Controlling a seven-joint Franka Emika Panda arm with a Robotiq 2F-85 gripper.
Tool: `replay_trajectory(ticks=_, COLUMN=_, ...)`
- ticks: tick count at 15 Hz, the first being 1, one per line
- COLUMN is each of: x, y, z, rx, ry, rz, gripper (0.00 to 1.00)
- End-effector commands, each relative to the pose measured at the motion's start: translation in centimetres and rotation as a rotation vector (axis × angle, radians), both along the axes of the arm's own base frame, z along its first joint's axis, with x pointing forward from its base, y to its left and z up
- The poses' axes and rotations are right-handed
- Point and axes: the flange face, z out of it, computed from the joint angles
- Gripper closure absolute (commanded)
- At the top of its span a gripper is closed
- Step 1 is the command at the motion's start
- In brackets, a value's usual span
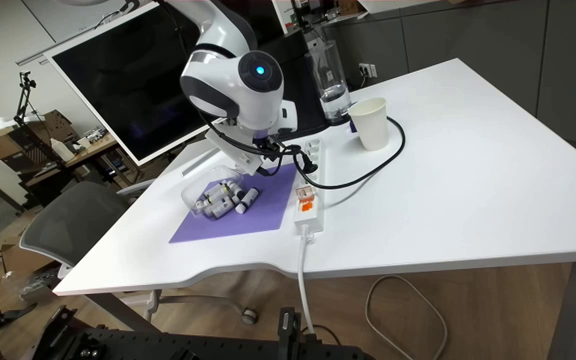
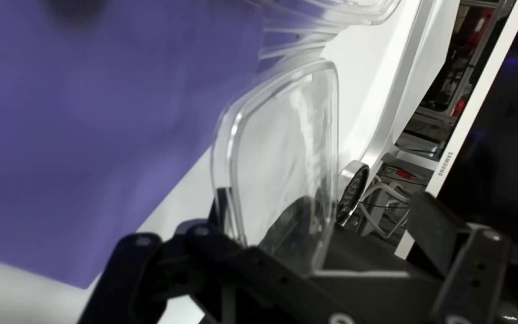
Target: Close the lid on the clear container on the left then turn on the extension cable
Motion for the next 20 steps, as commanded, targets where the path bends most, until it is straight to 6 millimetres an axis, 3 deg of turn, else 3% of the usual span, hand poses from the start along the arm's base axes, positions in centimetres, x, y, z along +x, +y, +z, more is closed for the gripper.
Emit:
replay_trajectory(ticks=1, x=-1.1, y=0.7, z=2.2, rx=-0.042, ry=-0.076, rz=0.063, gripper=0.0)
replay_trajectory(ticks=13, x=-4.8, y=5.1, z=6.9, rx=-0.285, ry=-0.235, rz=0.325, gripper=0.0)
replay_trajectory(ticks=20, x=-6.7, y=7.7, z=8.7, rx=-0.353, ry=-0.227, rz=0.481, gripper=0.0)
